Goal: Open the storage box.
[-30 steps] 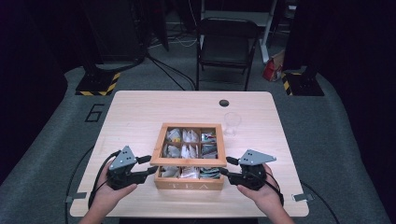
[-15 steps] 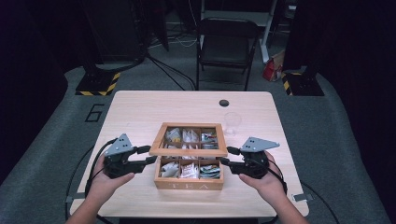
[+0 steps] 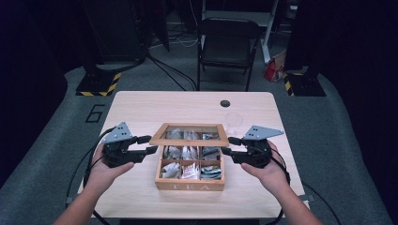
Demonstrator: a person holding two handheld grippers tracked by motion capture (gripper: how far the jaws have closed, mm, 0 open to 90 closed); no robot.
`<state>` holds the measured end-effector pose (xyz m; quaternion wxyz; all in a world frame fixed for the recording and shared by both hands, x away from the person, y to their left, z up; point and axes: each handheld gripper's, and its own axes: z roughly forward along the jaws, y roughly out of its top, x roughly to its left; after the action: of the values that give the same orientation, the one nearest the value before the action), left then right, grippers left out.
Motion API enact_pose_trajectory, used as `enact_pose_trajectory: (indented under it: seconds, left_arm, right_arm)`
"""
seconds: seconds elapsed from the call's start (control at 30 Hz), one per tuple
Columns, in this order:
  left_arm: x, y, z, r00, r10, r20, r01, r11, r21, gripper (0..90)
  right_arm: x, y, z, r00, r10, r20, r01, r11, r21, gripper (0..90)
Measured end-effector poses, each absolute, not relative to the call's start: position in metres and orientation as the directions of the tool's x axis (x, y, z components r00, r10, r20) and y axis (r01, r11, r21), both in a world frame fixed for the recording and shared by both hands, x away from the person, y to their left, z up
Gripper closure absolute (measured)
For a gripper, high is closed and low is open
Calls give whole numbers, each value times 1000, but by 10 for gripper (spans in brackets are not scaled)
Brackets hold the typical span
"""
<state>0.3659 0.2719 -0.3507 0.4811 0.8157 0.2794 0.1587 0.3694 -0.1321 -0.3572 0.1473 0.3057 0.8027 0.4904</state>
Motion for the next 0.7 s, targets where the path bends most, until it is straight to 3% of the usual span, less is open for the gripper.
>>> enact_pose_trajectory:
  seconds: [0.13,0.7]
  left_arm:
    - [369,276,-343,797,602,-49,292,-313,904,553]
    - [389,274,-349,786,618,16,273,-370,888,509]
  right_arm:
    - [374,-132,-354,-768,636,70,356,334,873,524]
    - [395,-134,-337,-755,645,116,376,281,883,540]
